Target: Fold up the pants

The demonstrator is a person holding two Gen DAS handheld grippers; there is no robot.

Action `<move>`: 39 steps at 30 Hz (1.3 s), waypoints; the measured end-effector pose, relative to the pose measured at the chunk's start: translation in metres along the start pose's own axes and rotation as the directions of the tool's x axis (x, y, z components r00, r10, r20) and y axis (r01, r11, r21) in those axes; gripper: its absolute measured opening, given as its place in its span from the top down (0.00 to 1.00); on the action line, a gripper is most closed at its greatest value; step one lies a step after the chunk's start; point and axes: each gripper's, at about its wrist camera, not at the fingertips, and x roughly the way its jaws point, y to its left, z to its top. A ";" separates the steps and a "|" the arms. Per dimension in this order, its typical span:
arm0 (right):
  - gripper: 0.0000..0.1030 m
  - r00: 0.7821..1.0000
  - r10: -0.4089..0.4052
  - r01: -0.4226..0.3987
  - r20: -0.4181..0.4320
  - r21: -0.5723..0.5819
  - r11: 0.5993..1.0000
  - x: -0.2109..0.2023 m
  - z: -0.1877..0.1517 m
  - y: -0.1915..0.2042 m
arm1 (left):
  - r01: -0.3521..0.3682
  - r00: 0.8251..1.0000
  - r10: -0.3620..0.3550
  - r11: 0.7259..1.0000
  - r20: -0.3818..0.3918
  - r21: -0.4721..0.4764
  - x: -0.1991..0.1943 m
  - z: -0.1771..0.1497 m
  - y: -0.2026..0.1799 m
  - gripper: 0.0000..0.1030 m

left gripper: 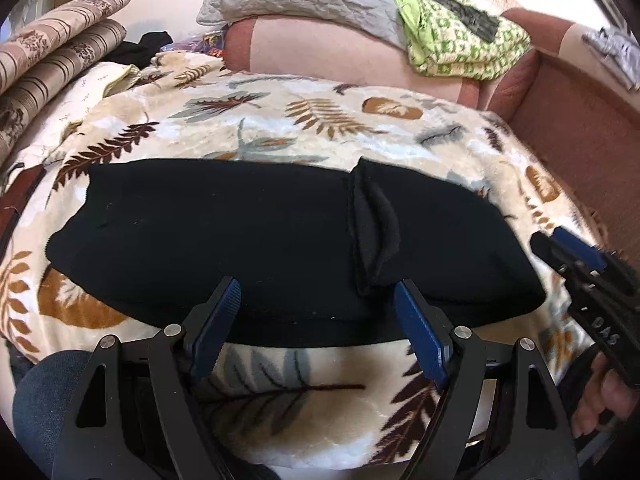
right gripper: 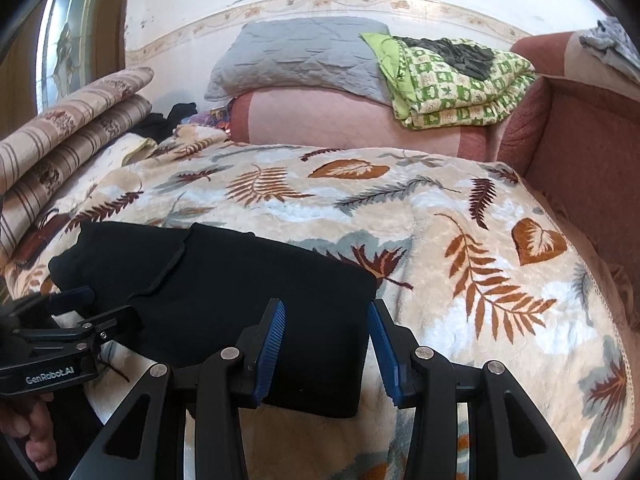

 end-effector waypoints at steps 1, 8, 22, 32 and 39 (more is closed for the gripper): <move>0.60 1.000 -0.003 0.003 0.000 0.006 1.000 0.000 0.000 -0.001 | 0.026 1.000 -0.026 0.999 0.014 -0.019 -0.005 0.004 0.003 0.23; 0.60 1.000 0.005 -0.006 0.020 0.045 0.999 -0.003 0.003 -0.005 | 0.113 0.987 -0.065 0.929 0.145 -0.353 -0.076 0.042 0.115 0.22; 0.60 0.997 0.064 -0.057 -0.046 0.135 0.989 0.013 -0.001 -0.010 | 0.389 0.851 -0.500 0.395 0.160 -0.832 0.007 -0.018 0.241 0.16; 0.60 0.998 0.059 -0.056 -0.023 0.129 0.990 0.009 0.001 -0.006 | 0.471 0.821 -0.503 0.327 0.271 -0.819 0.013 -0.015 0.267 0.16; 0.60 0.998 0.054 -0.051 -0.021 0.133 0.990 0.008 0.001 -0.008 | 0.424 0.843 -0.482 0.324 0.239 -0.845 0.013 -0.022 0.271 0.43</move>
